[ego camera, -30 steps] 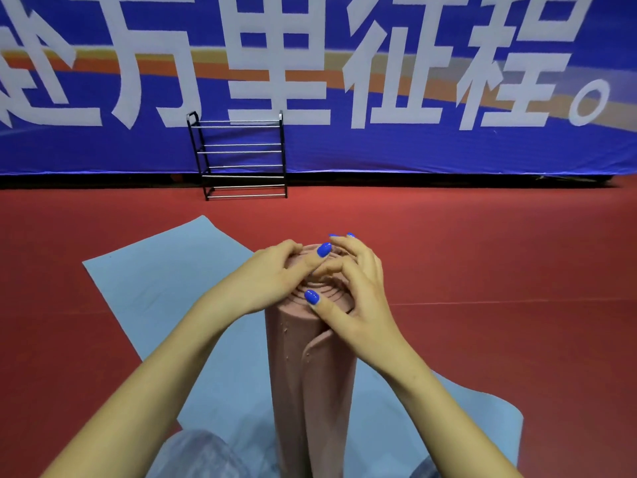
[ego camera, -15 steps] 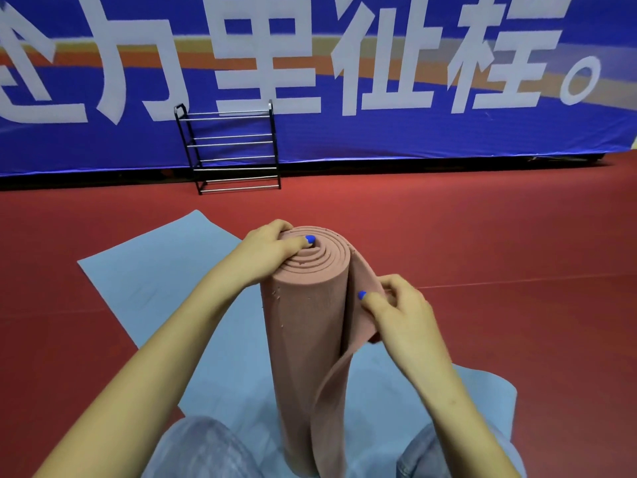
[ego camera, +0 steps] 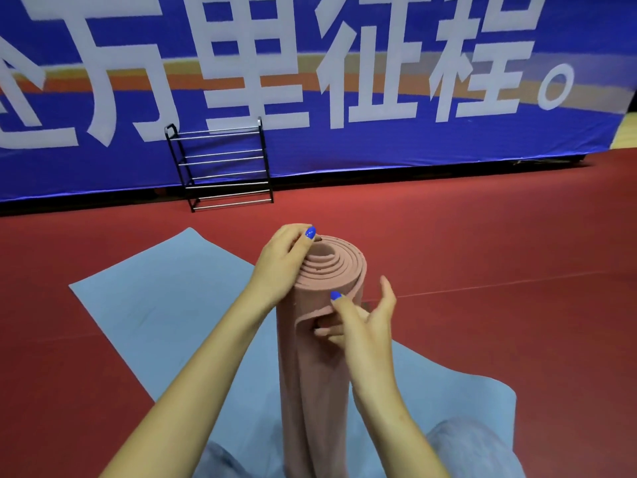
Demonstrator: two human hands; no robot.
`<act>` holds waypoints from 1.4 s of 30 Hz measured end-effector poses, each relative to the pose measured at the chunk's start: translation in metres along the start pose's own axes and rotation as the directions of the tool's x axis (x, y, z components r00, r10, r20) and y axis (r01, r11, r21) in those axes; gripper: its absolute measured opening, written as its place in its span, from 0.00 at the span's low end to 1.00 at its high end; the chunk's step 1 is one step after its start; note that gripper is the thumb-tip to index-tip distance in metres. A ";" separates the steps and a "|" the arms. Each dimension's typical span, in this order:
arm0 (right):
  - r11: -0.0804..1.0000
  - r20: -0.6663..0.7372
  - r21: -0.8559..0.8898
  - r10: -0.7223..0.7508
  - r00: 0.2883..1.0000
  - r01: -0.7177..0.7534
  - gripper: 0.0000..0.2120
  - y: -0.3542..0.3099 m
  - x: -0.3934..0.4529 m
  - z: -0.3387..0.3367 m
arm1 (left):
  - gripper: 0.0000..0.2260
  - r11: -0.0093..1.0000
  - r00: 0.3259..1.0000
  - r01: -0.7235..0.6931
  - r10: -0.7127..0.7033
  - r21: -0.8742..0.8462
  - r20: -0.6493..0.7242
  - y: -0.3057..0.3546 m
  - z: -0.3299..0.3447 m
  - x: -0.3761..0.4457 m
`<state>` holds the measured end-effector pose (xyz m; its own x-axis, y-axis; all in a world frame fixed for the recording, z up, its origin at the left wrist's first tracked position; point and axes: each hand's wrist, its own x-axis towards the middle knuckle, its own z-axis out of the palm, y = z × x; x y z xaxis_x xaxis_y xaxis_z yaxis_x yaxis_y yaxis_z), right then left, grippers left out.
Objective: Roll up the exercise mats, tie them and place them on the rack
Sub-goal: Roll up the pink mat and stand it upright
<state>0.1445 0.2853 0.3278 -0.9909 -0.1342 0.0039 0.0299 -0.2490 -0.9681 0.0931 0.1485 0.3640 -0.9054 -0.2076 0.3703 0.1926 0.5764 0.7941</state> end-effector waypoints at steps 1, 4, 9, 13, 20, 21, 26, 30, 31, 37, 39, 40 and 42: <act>0.999 0.028 0.047 -0.015 0.999 0.014 0.37 0.001 0.000 0.000 | 0.14 0.998 0.999 -0.038 0.038 -0.050 0.000 -0.002 0.000 -0.002; 0.998 0.127 0.042 -0.055 0.990 0.050 0.43 0.004 0.006 -0.003 | 0.18 0.988 0.990 -0.138 0.139 -0.070 0.005 -0.011 -0.004 -0.006; 0.990 0.119 -0.076 -0.112 0.987 0.122 0.39 0.004 0.023 -0.009 | 0.18 0.976 0.974 -0.209 0.202 0.054 0.103 -0.015 -0.009 -0.010; 0.943 0.131 -0.282 -0.143 0.981 0.175 0.31 0.004 0.026 -0.021 | 0.36 0.967 0.956 -0.199 0.156 0.160 0.248 -0.015 -0.013 -0.020; 0.538 0.135 -0.809 -0.224 0.965 0.238 0.33 -0.013 0.037 -0.031 | 0.51 0.862 0.924 -0.336 0.222 0.380 0.313 -0.019 -0.023 -0.026; 0.485 0.149 -0.838 -0.235 0.960 0.249 0.33 -0.016 0.037 -0.030 | 0.52 0.872 0.928 -0.316 0.203 0.373 0.311 -0.018 -0.024 -0.026; 0.345 0.277 -0.860 -0.303 0.912 0.376 0.33 -0.024 0.039 -0.029 | 0.56 0.937 0.974 -0.108 0.033 0.332 0.223 -0.015 -0.027 -0.035; 0.484 0.335 -0.710 -0.405 0.851 0.511 0.23 -0.035 0.056 -0.032 | 0.53 0.929 0.972 -0.128 0.048 0.347 0.230 -0.013 -0.030 -0.046; 0.510 0.360 -0.682 -0.389 0.848 0.524 0.19 -0.041 0.060 -0.029 | 0.52 0.924 0.968 -0.144 0.057 0.355 0.244 -0.011 -0.030 -0.048; 0.660 0.501 -0.603 -0.125 0.856 0.449 0.09 -0.055 0.078 -0.002 | 0.45 0.916 0.967 -0.182 0.101 0.357 0.232 -0.005 -0.029 -0.054; 0.757 0.448 -0.547 -0.097 0.889 0.358 0.05 -0.055 0.082 0.003 | 0.44 0.917 0.964 -0.189 0.104 0.353 0.246 -0.005 -0.029 -0.055; 0.777 0.429 -0.536 -0.085 0.899 0.330 0.06 -0.054 0.084 0.005 | 0.45 0.916 0.962 -0.198 0.113 0.350 0.249 -0.006 -0.028 -0.056; 0.770 0.420 -0.557 -0.063 0.905 0.312 0.09 -0.053 0.087 0.008 | 0.45 0.913 0.961 -0.213 0.132 0.347 0.242 -0.009 -0.027 -0.057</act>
<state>0.0574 0.2797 0.3818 -0.8442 -0.5084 0.1701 -0.3591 0.3007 -0.8835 0.1534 0.1335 0.3491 -0.9365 0.0677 0.3442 0.2372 0.8451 0.4792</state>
